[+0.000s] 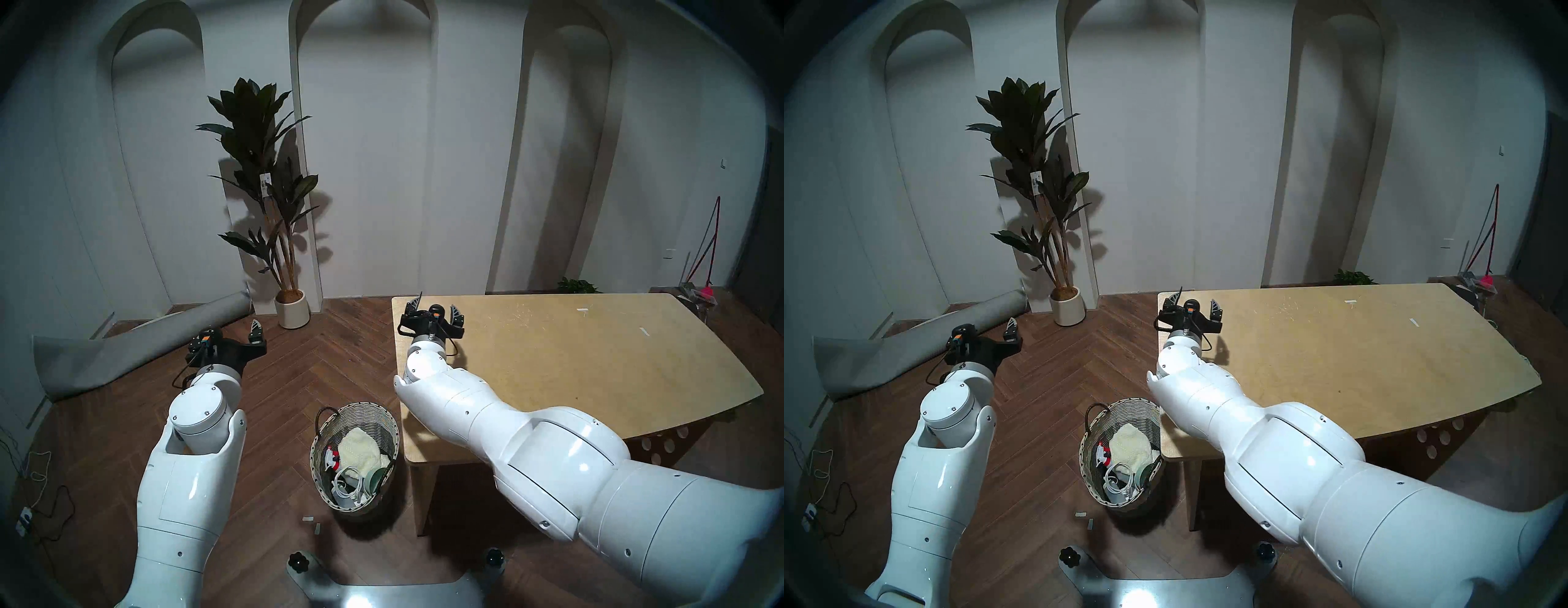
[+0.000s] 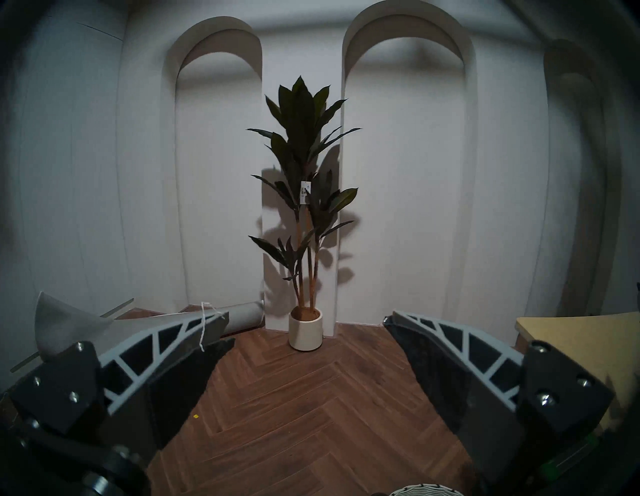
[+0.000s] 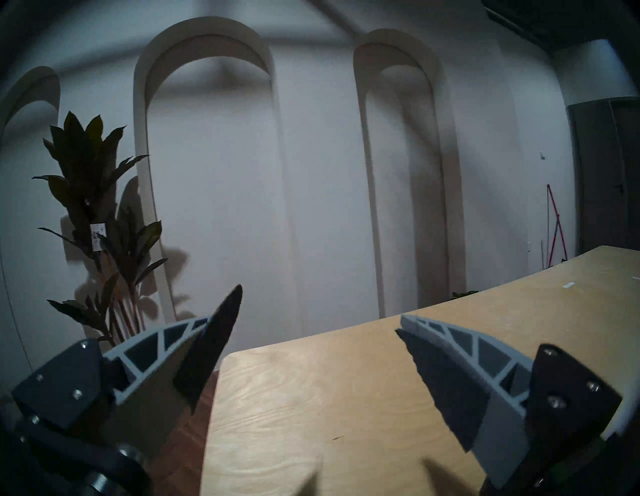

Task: Load the items into the basket from the rear

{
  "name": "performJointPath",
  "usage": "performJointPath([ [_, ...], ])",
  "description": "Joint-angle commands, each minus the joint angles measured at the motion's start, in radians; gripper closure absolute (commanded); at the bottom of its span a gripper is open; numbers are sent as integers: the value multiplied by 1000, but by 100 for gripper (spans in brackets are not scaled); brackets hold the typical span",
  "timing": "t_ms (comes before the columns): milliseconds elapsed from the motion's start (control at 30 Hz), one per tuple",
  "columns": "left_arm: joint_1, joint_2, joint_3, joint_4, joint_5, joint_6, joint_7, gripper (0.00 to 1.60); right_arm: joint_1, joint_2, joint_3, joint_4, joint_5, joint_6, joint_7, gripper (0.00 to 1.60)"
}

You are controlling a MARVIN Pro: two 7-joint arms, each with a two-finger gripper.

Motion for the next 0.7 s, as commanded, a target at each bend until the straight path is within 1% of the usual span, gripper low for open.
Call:
performJointPath([
  [0,-87,-13,37,17,0,-11,-14,0,5,47,9,-43,-9,-63,-8,0],
  [267,-143,-26,68,68,2,-10,-26,0,-20,73,21,-69,-8,-97,-23,0],
  [533,-192,-41,96,131,4,-11,-39,0,-12,86,31,-94,-10,-75,-47,0],
  [667,-212,-47,109,161,5,-12,-44,0,6,109,32,-111,-18,-71,-49,0],
])
